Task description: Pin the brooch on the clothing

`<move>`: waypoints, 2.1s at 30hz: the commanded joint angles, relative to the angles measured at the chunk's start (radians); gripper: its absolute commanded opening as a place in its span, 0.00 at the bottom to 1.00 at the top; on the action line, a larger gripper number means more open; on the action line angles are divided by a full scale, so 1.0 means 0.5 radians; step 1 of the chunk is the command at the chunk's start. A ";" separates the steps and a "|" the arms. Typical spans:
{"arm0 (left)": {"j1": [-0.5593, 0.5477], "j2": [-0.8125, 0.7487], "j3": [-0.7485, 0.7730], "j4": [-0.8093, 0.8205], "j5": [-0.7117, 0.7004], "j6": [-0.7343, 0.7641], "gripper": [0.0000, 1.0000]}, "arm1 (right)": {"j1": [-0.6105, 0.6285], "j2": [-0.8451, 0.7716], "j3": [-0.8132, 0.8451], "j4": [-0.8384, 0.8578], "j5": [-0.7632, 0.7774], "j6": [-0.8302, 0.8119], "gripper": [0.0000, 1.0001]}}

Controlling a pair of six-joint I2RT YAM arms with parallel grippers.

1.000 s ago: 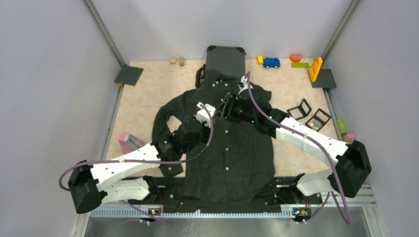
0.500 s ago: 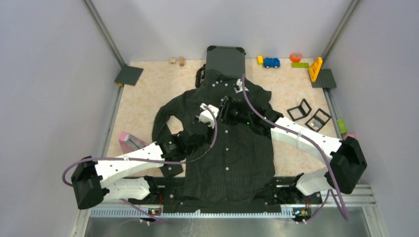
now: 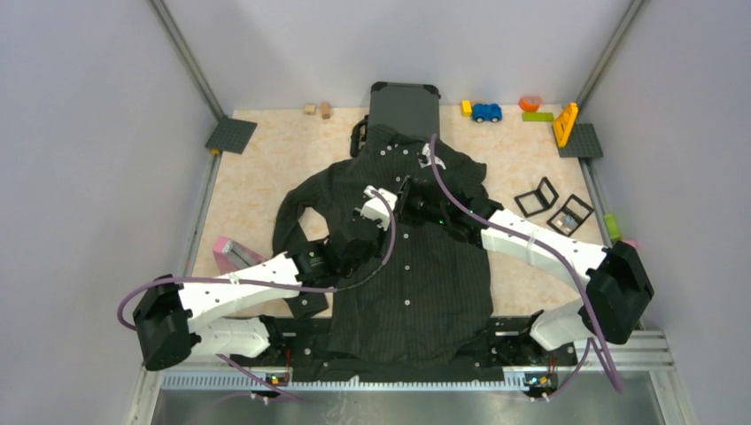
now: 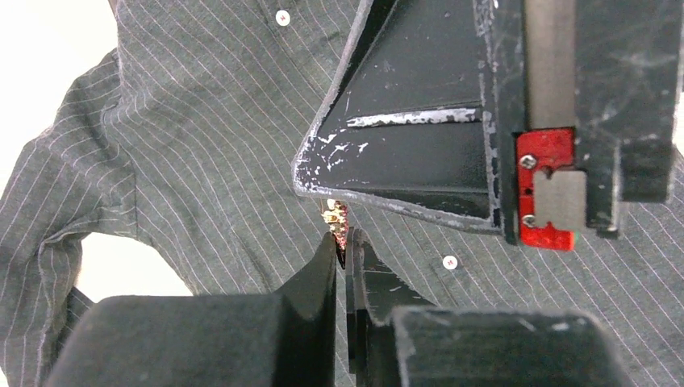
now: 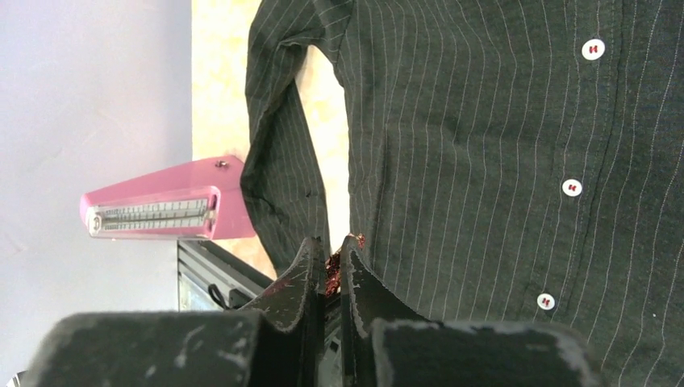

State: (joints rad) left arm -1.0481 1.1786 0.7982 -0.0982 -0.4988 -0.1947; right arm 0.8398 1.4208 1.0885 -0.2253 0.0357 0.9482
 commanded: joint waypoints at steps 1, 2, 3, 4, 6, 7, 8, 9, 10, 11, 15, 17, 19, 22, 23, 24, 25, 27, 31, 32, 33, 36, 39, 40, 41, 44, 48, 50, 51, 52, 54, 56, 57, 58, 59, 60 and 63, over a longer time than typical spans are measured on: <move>-0.014 -0.028 0.070 0.120 0.037 0.005 0.13 | 0.043 -0.006 0.073 0.099 0.020 0.010 0.00; -0.012 -0.038 0.065 0.107 0.046 0.001 0.24 | 0.043 -0.011 0.069 0.099 0.049 0.003 0.00; -0.012 -0.054 0.061 0.091 0.049 -0.009 0.42 | 0.041 -0.018 0.063 0.099 0.081 -0.010 0.00; -0.013 -0.082 0.059 0.064 0.053 -0.025 0.55 | 0.035 -0.030 0.053 0.107 0.116 -0.026 0.00; -0.012 -0.143 0.048 -0.009 0.066 -0.074 0.70 | -0.007 -0.080 -0.012 0.169 0.150 -0.058 0.00; -0.012 -0.185 0.038 -0.035 0.088 -0.096 0.74 | -0.037 -0.119 -0.068 0.252 0.138 -0.074 0.00; -0.012 -0.234 0.023 -0.051 0.125 -0.103 0.76 | -0.070 -0.166 -0.140 0.367 0.125 -0.091 0.00; -0.012 -0.289 -0.008 -0.057 0.175 -0.096 0.78 | -0.105 -0.216 -0.208 0.493 0.114 -0.112 0.00; -0.012 -0.347 -0.035 -0.057 0.239 -0.090 0.78 | -0.135 -0.274 -0.300 0.604 0.101 -0.155 0.00; -0.010 -0.413 -0.062 -0.051 0.305 -0.094 0.80 | -0.167 -0.331 -0.343 0.697 0.080 -0.204 0.00; 0.004 -0.677 -0.137 0.004 0.567 -0.148 0.85 | -0.213 -0.579 -0.515 0.963 0.016 -0.457 0.00; 0.051 -0.749 -0.129 0.034 0.693 -0.232 0.85 | -0.213 -0.716 -0.594 1.100 -0.055 -0.571 0.00; 0.123 -0.770 -0.106 0.079 0.794 -0.375 0.86 | -0.213 -0.879 -0.686 1.270 -0.166 -0.652 0.00; 0.260 -0.763 -0.085 0.255 1.051 -0.626 0.85 | -0.213 -1.053 -0.811 1.501 -0.295 -0.691 0.00; 0.308 -0.766 -0.100 0.375 1.170 -0.710 0.85 | -0.213 -1.094 -0.830 1.539 -0.329 -0.686 0.00; 0.357 -0.769 -0.120 0.477 1.267 -0.792 0.85 | -0.213 -1.129 -0.841 1.572 -0.367 -0.677 0.00; 0.413 -0.767 -0.147 0.598 1.400 -0.884 0.85 | -0.213 -1.153 -0.842 1.594 -0.406 -0.665 0.00; 0.511 -0.747 -0.196 0.885 1.591 -1.059 0.85 | -0.213 -1.170 -0.833 1.640 -0.506 -0.632 0.00; 0.577 -0.635 -0.169 1.172 1.865 -1.224 0.84 | -0.212 -1.131 -0.771 1.701 -0.720 -0.556 0.00; 0.577 -0.601 -0.143 1.201 1.932 -1.224 0.84 | -0.213 -1.111 -0.753 1.716 -0.764 -0.535 0.00; 0.578 -0.575 -0.120 1.219 1.989 -1.225 0.83 | -0.213 -1.093 -0.740 1.725 -0.802 -0.518 0.00; 0.579 -0.539 -0.096 1.261 2.090 -1.226 0.79 | -0.213 -1.034 -0.684 1.727 -0.907 -0.482 0.00; 0.581 -0.549 -0.098 1.217 2.068 -1.209 0.60 | -0.213 -0.985 -0.671 1.778 -0.980 -0.430 0.00; 0.583 -0.553 -0.101 1.201 2.064 -1.201 0.54 | -0.213 -0.975 -0.671 1.800 -0.994 -0.413 0.00; 0.584 -0.560 -0.107 1.189 2.054 -1.199 0.49 | -0.213 -0.963 -0.666 1.810 -1.002 -0.401 0.00; 0.591 -0.595 -0.132 1.169 2.021 -1.190 0.45 | -0.213 -0.947 -0.657 1.811 -1.026 -0.390 0.00; 0.639 -0.652 -0.165 1.138 1.983 -1.189 0.44 | -0.213 -0.932 -0.627 1.792 -1.068 -0.383 0.00; 0.661 -0.667 -0.175 1.141 1.997 -1.196 0.41 | -0.213 -0.926 -0.619 1.780 -1.084 -0.383 0.00; 0.669 -0.669 -0.175 1.139 2.007 -1.197 0.39 | -0.213 -0.922 -0.616 1.779 -1.089 -0.381 0.00; 0.673 -0.668 -0.175 1.138 2.015 -1.197 0.37 | -0.213 -0.922 -0.616 1.779 -1.090 -0.377 0.00; 0.679 -0.663 -0.171 1.138 2.035 -1.201 0.29 | -0.213 -0.924 -0.613 1.777 -1.092 -0.373 0.00; 0.682 -0.661 -0.176 1.131 2.041 -1.205 0.27 | -0.213 -0.924 -0.610 1.774 -1.095 -0.371 0.00; 0.683 -0.662 -0.176 1.129 2.035 -1.205 0.26 | -0.213 -0.921 -0.605 1.771 -1.100 -0.370 0.00; 0.684 -0.663 -0.179 1.131 2.030 -1.208 0.25 | -0.213 -0.918 -0.601 1.765 -1.104 -0.373 0.00; 0.687 -0.664 -0.181 1.134 2.029 -1.208 0.22 | -0.213 -0.916 -0.595 1.756 -1.110 -0.374 0.00; 0.688 -0.667 -0.182 1.135 2.028 -1.211 0.18 | -0.213 -0.913 -0.592 1.748 -1.111 -0.377 0.00; 0.689 -0.667 -0.182 1.137 2.028 -1.206 0.00 | -0.212 -0.914 -0.578 1.697 -1.110 -0.386 0.00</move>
State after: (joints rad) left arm -0.7109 0.8551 0.7063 0.4374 0.5098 -0.8047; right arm 0.7303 0.9607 0.7383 0.6018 -0.4984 0.7612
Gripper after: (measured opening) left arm 0.079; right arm 0.038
